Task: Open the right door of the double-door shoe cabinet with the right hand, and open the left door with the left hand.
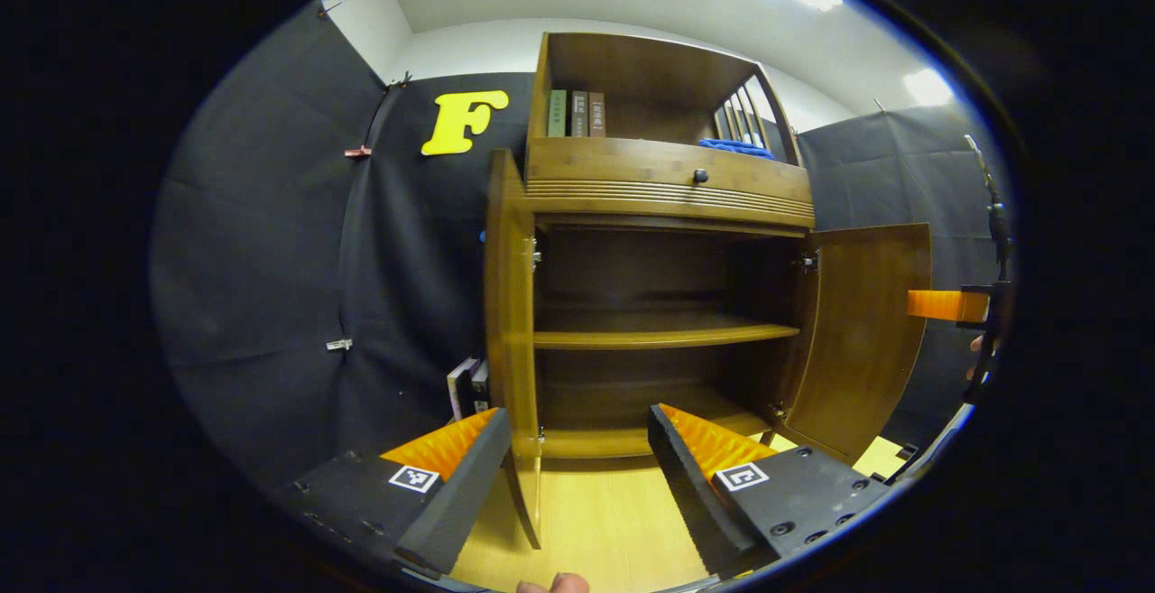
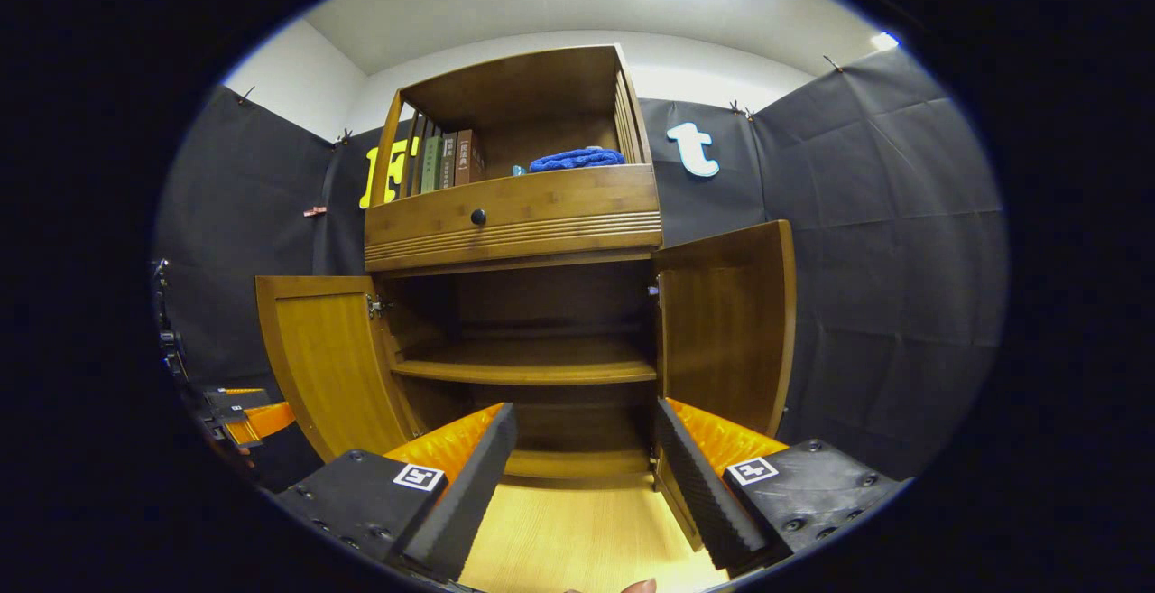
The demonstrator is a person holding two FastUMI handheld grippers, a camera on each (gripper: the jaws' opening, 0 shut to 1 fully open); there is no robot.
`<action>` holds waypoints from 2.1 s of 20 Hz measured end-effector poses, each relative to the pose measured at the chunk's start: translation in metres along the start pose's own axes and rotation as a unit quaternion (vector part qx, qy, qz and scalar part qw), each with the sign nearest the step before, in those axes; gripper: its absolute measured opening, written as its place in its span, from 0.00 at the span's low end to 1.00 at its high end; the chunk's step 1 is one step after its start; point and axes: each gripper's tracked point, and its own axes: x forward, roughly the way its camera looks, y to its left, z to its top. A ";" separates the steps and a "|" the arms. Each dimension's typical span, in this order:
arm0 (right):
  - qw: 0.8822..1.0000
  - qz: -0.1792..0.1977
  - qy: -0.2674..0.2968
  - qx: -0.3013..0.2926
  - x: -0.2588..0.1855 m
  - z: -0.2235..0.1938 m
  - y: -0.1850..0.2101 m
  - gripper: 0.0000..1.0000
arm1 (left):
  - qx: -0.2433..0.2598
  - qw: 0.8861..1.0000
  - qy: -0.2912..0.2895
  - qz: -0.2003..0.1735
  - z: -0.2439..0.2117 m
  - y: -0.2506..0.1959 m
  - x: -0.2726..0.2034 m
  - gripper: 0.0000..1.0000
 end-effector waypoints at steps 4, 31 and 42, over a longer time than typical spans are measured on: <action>1.000 -0.008 -0.005 0.006 -0.003 0.003 -0.001 0.98 | 0.015 0.999 0.013 -0.040 -0.001 -0.044 0.018 0.96; 0.999 -0.033 -0.015 -0.031 0.050 -0.010 0.002 0.98 | -0.006 0.998 0.026 -0.059 -0.018 -0.115 0.020 0.95; 0.998 -0.028 -0.012 -0.048 0.045 -0.007 0.008 0.98 | -0.018 0.998 0.019 -0.056 -0.013 -0.112 0.017 0.96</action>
